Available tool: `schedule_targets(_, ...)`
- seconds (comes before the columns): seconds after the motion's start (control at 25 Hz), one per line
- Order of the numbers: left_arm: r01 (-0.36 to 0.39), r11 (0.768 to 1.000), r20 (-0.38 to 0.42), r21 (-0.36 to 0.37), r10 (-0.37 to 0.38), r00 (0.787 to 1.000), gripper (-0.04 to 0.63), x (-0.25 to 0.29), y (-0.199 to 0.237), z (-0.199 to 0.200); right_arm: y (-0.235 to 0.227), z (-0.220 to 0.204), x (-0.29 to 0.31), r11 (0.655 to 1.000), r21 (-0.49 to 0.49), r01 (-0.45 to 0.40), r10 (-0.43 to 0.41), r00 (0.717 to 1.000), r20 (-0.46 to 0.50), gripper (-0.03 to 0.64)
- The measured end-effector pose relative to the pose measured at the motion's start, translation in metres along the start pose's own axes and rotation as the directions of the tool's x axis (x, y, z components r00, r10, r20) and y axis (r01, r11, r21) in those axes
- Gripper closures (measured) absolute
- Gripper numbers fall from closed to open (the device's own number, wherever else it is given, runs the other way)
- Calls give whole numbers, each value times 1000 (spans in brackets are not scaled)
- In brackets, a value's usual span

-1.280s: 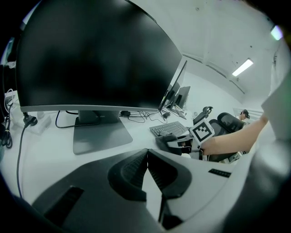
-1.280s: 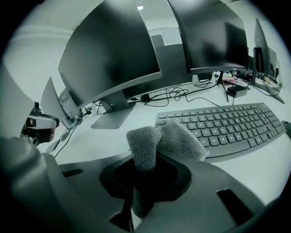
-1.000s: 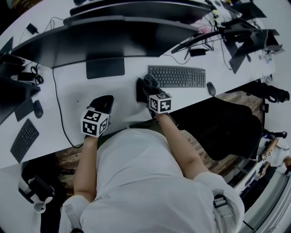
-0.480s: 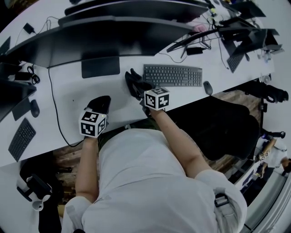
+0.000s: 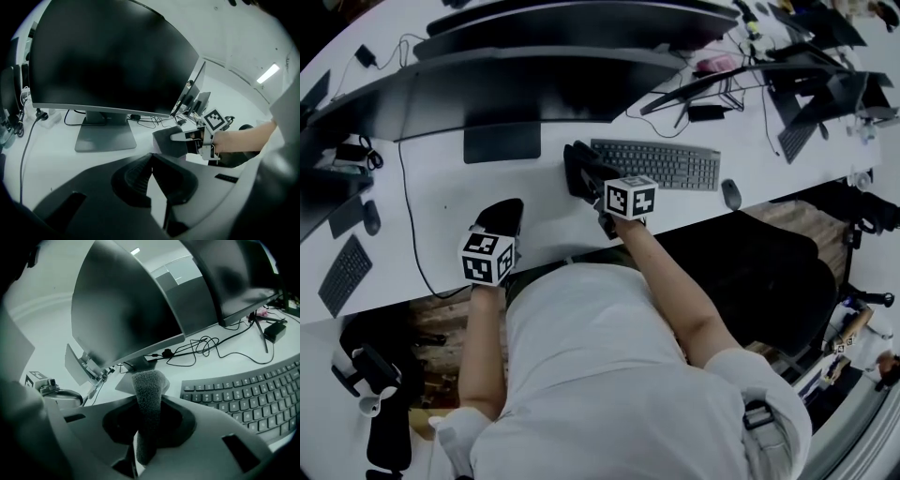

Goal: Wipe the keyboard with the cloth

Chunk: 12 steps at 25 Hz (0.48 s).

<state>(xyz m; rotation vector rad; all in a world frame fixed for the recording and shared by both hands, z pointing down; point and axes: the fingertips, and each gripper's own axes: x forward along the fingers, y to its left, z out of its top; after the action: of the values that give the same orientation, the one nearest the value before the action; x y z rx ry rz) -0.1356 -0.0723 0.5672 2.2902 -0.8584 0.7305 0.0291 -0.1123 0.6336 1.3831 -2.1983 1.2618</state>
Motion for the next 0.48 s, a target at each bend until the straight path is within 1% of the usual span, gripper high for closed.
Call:
schedule_targets(0.28,-27,1000,-24,-5,27,999,594,14,-13,5,-48,1,-9,998,11,56,-56,998,-2,555)
schedule_targets(0.48,-13,1000,-37,17,14,999,594,31,-29,15,-82,-3,-22,994,3,113,-113,993,-11,555)
